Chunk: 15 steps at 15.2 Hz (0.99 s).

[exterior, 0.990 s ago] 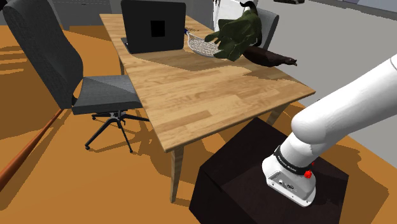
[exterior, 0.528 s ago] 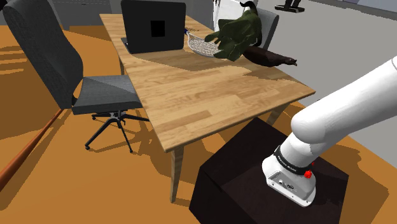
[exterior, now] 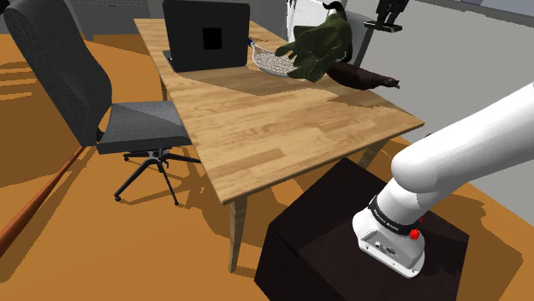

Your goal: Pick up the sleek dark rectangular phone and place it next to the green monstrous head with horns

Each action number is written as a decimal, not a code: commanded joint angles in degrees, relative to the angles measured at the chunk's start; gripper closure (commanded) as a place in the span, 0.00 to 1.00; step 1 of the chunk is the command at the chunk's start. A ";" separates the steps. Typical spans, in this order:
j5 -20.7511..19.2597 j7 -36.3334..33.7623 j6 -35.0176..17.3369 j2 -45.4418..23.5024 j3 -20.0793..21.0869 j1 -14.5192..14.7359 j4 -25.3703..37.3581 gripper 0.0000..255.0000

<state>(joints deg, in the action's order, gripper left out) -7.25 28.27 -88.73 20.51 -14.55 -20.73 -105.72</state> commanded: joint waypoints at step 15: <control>-0.93 -0.94 -12.27 2.64 -0.53 -0.49 -14.86 1.00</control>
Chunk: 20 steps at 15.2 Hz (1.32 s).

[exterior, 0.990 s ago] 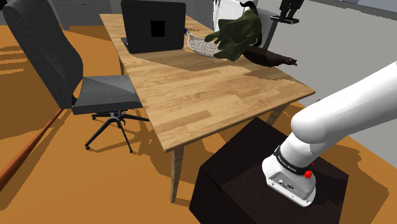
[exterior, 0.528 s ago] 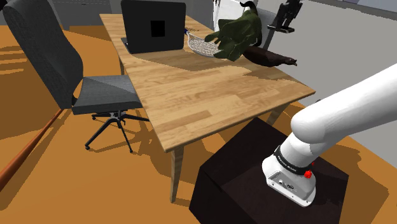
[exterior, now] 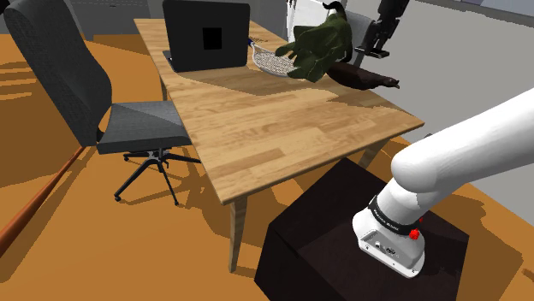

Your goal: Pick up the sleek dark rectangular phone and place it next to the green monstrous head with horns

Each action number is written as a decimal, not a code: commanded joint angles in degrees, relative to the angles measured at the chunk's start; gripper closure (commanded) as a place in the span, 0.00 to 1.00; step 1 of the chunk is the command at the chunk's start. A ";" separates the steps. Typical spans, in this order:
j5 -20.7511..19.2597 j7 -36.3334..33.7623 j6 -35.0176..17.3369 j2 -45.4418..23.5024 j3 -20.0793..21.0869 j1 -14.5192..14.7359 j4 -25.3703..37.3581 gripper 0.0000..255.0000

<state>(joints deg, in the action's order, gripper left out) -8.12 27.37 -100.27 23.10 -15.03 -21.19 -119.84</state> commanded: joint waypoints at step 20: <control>-0.91 -0.69 -16.33 -1.32 -1.39 -0.48 -14.99 1.00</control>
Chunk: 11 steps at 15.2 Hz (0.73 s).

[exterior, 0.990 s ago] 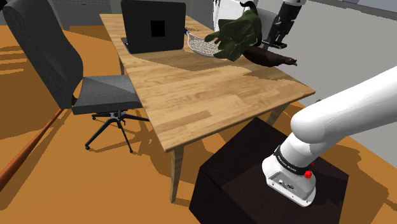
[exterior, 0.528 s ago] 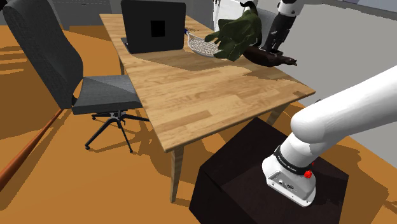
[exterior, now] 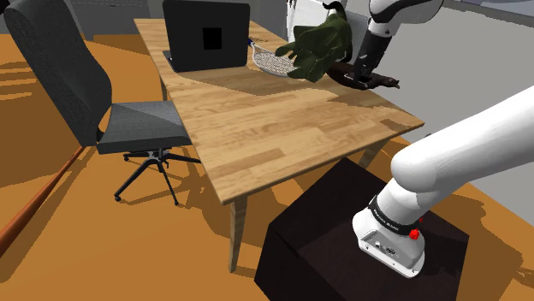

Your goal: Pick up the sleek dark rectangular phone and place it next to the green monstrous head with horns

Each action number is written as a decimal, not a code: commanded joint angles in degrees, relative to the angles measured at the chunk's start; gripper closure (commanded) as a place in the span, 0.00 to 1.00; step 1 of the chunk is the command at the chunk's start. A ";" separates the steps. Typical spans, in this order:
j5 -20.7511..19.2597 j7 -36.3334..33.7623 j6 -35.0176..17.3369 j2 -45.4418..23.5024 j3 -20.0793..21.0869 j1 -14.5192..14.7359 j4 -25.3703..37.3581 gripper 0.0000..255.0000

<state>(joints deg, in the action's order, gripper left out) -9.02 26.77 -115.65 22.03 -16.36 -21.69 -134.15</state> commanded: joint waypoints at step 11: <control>-0.17 -0.12 -10.07 -3.44 -1.03 -0.06 -6.63 1.00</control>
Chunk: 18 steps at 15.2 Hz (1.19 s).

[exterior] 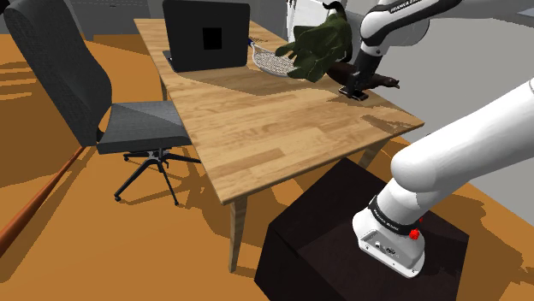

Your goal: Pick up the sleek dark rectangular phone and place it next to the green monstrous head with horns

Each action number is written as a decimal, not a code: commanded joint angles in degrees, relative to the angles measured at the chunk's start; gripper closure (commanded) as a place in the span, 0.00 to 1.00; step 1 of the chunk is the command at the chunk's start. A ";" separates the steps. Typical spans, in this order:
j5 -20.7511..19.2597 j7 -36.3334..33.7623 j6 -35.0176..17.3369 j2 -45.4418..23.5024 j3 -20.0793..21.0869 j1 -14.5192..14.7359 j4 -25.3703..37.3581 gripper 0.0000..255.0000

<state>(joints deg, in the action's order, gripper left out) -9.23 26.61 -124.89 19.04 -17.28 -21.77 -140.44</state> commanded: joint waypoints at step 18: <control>0.75 0.60 -12.85 -7.16 -1.42 0.27 -5.76 1.00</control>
<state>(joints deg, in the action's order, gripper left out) -8.48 27.22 -137.69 11.90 -18.70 -21.51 -146.19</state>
